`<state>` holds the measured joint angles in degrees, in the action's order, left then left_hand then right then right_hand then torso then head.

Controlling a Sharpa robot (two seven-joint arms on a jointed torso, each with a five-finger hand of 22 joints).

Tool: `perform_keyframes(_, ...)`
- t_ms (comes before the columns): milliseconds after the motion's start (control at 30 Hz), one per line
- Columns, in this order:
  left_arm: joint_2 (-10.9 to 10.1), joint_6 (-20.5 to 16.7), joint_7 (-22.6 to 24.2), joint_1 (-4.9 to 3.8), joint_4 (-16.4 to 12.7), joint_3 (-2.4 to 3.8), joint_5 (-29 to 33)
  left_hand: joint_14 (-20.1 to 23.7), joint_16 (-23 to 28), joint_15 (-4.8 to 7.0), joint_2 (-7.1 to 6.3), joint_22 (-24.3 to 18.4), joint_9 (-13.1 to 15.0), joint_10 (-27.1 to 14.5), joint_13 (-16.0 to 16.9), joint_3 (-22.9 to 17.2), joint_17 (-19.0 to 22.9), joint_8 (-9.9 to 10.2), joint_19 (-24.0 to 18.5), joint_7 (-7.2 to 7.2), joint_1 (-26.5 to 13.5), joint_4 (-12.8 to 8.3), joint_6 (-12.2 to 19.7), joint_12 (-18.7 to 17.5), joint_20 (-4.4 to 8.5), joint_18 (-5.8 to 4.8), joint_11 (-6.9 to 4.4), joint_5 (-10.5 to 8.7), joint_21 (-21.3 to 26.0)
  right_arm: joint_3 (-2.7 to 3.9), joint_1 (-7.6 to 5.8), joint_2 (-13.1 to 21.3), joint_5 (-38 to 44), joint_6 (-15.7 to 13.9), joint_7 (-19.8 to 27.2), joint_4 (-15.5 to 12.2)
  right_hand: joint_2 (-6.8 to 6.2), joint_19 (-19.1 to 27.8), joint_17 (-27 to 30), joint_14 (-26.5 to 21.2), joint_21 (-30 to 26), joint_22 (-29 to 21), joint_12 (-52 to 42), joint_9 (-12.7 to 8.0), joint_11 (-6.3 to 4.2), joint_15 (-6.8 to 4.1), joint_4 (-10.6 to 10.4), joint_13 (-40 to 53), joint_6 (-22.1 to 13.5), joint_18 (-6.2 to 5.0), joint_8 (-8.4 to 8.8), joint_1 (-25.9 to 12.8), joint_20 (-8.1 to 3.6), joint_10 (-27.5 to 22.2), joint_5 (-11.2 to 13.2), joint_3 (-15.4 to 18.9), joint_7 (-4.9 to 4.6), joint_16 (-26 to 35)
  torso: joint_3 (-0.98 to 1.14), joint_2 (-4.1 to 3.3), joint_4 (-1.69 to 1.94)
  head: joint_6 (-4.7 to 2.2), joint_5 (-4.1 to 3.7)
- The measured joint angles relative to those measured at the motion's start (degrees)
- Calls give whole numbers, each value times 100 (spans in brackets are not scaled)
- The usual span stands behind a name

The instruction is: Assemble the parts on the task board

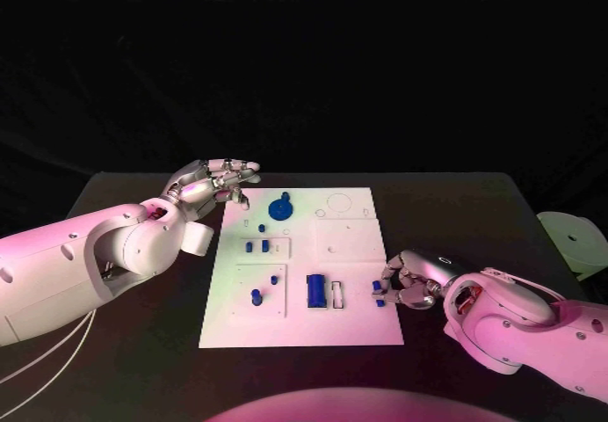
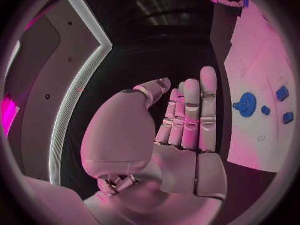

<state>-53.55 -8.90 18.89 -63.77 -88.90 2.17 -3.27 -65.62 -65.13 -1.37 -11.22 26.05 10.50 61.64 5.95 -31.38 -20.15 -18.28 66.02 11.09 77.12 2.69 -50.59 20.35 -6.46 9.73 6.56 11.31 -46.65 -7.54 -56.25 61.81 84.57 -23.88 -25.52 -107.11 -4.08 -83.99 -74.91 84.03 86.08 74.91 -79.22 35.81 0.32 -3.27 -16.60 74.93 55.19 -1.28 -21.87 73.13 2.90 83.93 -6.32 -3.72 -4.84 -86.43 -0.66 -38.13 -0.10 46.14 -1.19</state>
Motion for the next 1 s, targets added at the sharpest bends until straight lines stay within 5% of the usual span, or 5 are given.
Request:
perform_keyframes(233,-8,1,-1,0,-2,0,0,0,0,0,0,0,0,0,0,0,0,0,0,0,0,0,0,0,0,0,0,0,0,16,44,-117,102,0,-14,47,-12,0,0,0,0,0,0,20,0,0,36,0,48,0,-18,68,0,0,0,-20,28,0,0,2,-3,11,7)
perform_keyframes(567,-21,3,-3,0,-4,0,0,0,0,0,0,0,1,0,0,0,0,0,0,-7,0,0,7,0,0,0,0,0,0,39,117,-261,649,15,-15,49,-226,0,0,1,0,-1,21,18,-43,-44,480,15,171,1,186,969,0,1,-136,-695,71,0,0,2,0,26,27)
perform_keyframes(767,-24,4,-4,0,-5,0,0,0,0,0,0,0,1,0,0,0,-1,0,0,-7,0,0,7,0,0,0,0,0,0,38,138,-290,985,46,-15,27,-317,0,0,1,0,4,22,-161,-43,-44,263,-3,308,0,293,1151,0,1,-291,-1024,67,0,-1,2,-1,37,33)
perform_keyframes(933,-24,4,-6,0,-4,0,0,21,0,-21,0,-9,1,0,0,-1,5,0,0,-8,0,32,7,0,0,0,0,0,22,28,151,-292,1038,31,-25,15,-245,0,0,1,0,4,22,13,-63,-44,-56,2,284,0,213,1072,-4,22,-353,-1371,92,0,-1,5,-1,35,40)
perform_keyframes(1000,-25,4,-7,0,-4,0,0,21,0,-21,0,-9,1,0,0,0,5,0,0,-8,0,32,7,0,0,0,0,0,22,25,153,-282,994,6,-36,7,-344,-1,0,0,0,4,22,109,-73,-44,-46,1,240,0,146,799,-26,12,-319,-1750,123,0,-1,5,0,32,42)
